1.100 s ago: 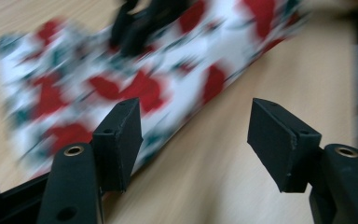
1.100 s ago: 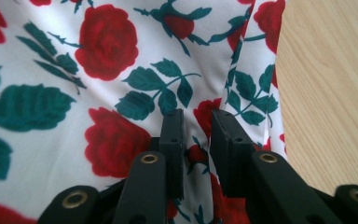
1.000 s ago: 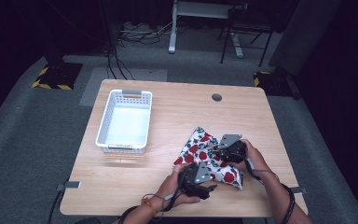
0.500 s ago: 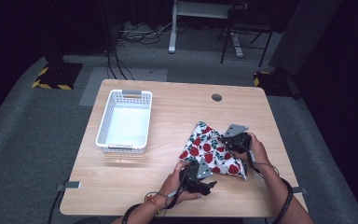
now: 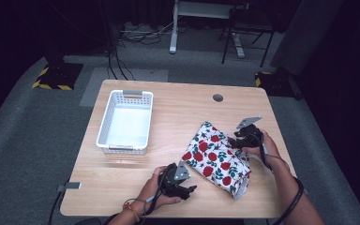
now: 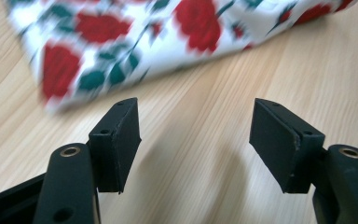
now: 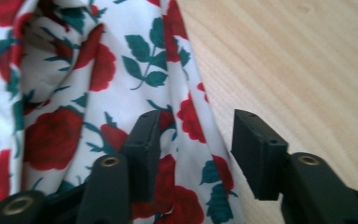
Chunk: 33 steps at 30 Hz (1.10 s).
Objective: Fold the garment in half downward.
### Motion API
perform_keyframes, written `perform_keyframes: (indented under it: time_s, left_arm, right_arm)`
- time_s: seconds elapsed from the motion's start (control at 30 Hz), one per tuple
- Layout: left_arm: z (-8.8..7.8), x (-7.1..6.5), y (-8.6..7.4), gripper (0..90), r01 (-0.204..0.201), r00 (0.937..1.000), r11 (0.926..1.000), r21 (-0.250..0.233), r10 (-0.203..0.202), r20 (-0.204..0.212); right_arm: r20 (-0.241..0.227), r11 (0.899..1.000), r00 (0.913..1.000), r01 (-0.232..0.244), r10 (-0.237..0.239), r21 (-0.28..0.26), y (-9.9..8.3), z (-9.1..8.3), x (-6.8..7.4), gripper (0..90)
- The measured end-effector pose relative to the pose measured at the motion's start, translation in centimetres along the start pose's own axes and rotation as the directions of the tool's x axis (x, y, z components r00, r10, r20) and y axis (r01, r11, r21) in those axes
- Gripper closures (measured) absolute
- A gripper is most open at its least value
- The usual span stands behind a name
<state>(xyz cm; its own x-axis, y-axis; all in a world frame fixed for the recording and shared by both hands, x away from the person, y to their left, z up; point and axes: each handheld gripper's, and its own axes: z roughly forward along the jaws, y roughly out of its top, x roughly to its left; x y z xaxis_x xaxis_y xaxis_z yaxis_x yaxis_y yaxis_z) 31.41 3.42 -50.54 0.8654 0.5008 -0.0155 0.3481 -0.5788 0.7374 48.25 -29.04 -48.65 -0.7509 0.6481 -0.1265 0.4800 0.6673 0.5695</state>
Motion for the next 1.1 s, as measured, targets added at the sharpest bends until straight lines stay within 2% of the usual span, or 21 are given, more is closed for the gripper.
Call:
perform_keyframes:
  time_s: [0.1,0.2,0.3,0.4,0.5,0.63,0.67,0.73,0.8,0.83,0.93,0.97,1.03,1.1]
  left_arm:
    - [-1.0,0.9,-1.3,33.2,0.027,0.9995,0.9996,0.0,-0.027,-0.015]
    - [-1.6,1.6,-2.2,32.9,0.068,0.9976,0.9977,-0.002,-0.068,-0.017]
    - [-1.9,1.6,-2.6,32.6,0.082,0.9965,0.9966,0.0,-0.082,-0.017]
    - [-2.0,1.0,-2.7,32.0,0.078,0.9969,0.9969,0.012,-0.078,-0.008]
    - [-1.7,-0.3,-2.6,30.5,0.076,0.9971,0.997,0.015,-0.076,0.007]
    - [-1.3,-2.9,-2.4,26.4,0.06,0.9982,0.9979,0.024,-0.06,-0.001]
    - [-1.3,-3.5,-2.3,25.4,0.068,0.9976,0.9974,0.024,-0.068,-0.014]
    - [-1.1,-4.7,-2.3,26.4,0.043,0.998,0.9985,0.035,-0.041,-0.049]
    - [-0.8,-5.1,-2.1,24.8,0.044,0.9965,0.9984,0.036,-0.041,-0.073]
    - [-0.7,-5.1,-1.9,24.6,0.045,0.9958,0.9983,0.036,-0.042,-0.082]
    - [-0.5,-4.0,-1.7,25.0,0.085,0.9869,0.996,0.029,-0.08,-0.14]
    - [-0.6,-3.4,-1.7,25.6,0.101,0.9853,0.9945,0.03,-0.095,-0.142]
    - [-0.9,-2.0,-1.9,26.0,0.147,0.9772,0.9888,0.027,-0.141,-0.159]
    - [-1.1,-0.8,-2.0,25.9,0.168,0.973,0.9856,0.021,-0.162,-0.164]
  right_arm:
    - [-0.068,1.0,0.9973,-0.028,0.028,0.003,-0.6,-0.4,-0.2,65.3]
    - [-0.104,0.999,0.9935,-0.044,0.045,0.012,-1.2,-0.9,0.5,69.7]
    - [-0.132,0.997,0.9883,-0.075,0.077,0.023,-1.9,-1.6,1.8,70.7]
    - [-0.146,0.996,0.9849,-0.09,0.092,0.02,-2.5,-2.3,3.9,70.6]
    - [-0.148,0.994,0.9826,-0.111,0.111,0.01,-2.8,-2.7,6.3,68.9]
    - [-0.12,0.994,0.9867,-0.111,0.11,-0.001,-2.7,-2.9,8.8,69.2]
    - [-0.11,0.995,0.9887,-0.103,0.102,-0.002,-2.6,-2.9,9.5,69.2]
    - [-0.106,0.995,0.9892,-0.102,0.102,0.002,-2.3,-2.8,10.1,69.1]
    - [-0.111,0.995,0.9887,-0.101,0.1,-0.004,-2.2,-2.7,10.5,68.6]
    - [-0.114,0.994,0.988,-0.106,0.105,-0.005,-2.1,-2.6,10.6,67.8]
    - [-0.142,0.994,0.9842,-0.109,0.106,-0.009,-1.9,-2.5,11.0,66.4]
    - [-0.145,0.994,0.9837,-0.109,0.107,-0.005,-1.8,-2.5,11.1,65.7]
    - [-0.173,0.993,0.9778,-0.121,0.118,-0.007,-1.7,-2.4,11.0,64.4]
    - [-0.187,0.992,0.9743,-0.129,0.125,-0.007,-1.6,-2.3,10.9,63.4]
